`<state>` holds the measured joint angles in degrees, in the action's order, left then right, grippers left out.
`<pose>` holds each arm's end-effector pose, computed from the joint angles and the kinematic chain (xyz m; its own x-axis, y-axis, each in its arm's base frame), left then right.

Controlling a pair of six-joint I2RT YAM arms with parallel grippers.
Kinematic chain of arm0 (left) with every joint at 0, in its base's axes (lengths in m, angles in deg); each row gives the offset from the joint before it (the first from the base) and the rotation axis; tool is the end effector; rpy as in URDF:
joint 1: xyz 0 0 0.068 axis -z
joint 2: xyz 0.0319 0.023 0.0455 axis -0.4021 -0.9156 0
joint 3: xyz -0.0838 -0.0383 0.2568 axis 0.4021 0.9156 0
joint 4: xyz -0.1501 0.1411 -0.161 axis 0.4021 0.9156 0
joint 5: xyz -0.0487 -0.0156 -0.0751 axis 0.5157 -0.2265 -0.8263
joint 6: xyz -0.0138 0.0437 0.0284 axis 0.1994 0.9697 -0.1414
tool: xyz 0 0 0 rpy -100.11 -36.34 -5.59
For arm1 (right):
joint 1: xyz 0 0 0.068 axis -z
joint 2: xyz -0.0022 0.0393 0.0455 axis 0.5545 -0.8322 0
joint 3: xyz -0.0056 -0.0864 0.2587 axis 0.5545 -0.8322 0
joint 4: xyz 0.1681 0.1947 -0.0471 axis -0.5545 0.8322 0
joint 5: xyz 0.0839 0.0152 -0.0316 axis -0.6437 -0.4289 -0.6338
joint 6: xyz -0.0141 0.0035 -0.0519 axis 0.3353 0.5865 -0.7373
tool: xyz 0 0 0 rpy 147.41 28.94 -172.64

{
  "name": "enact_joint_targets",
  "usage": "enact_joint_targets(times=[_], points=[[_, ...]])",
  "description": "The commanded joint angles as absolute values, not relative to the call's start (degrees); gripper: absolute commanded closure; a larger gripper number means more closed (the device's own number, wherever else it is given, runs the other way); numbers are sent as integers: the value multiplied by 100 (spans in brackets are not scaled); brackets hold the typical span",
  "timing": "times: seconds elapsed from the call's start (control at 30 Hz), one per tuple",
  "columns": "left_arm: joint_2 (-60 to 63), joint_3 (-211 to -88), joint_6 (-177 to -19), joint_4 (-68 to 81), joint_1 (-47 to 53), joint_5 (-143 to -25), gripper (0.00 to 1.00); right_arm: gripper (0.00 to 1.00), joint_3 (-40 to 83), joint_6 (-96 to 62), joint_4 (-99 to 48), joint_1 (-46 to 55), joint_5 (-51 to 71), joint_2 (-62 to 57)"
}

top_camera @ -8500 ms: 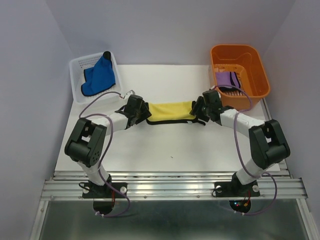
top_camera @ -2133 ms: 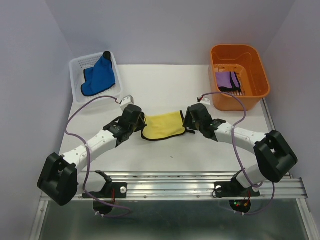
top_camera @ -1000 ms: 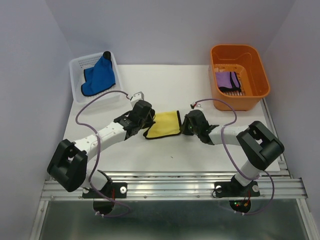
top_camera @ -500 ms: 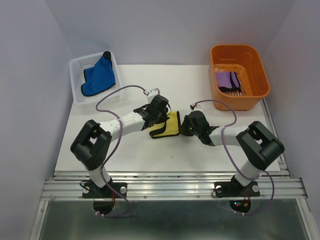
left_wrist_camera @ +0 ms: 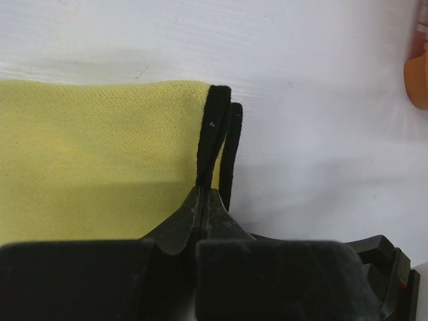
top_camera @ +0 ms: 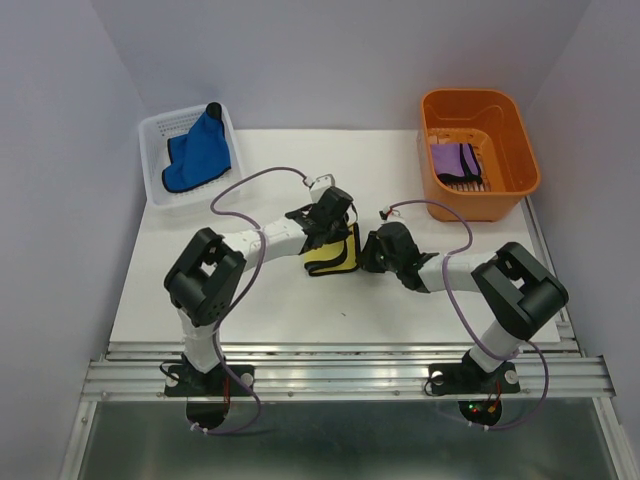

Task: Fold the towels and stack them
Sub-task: Fold the towel

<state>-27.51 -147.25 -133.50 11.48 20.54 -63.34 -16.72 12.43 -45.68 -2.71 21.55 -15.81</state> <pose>0.2965 -0.2783 0.2147 -0.7085 -0.3056 -0.6361 0.0671 0.8682 -0.4917 0.2513 0.1822 0.1371 -0.7197 0.2058 -0.6631 -0.1493 0.8869 0.4373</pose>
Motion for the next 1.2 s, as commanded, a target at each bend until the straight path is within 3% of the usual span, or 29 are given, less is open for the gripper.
enact_joint_targets(times=[0.0,0.7,0.8,0.9,0.97,1.17], points=[[-2916,-15134,-13420,1083,2129,-6325,100,82,-1893,1237,-4452,-262,2057,-1720],[-3356,-15284,-13692,1179,2305,-6351,100,82,-2025,1387,-4558,-262,2049,-1685],[-3304,-15328,-13648,1188,2322,-6395,81,79,-2016,1387,-4461,-262,2066,-1615],[-3120,-15398,-13543,1188,2375,-6369,69,77,-2007,1404,-4303,-262,2119,-1439],[-2944,-15416,-13499,1188,2392,-6299,55,76,-1981,1404,-4180,-254,2276,-1220],[-2269,-15285,-13323,1214,2410,-6167,39,68,-1823,1343,-3442,-254,2672,-499]])
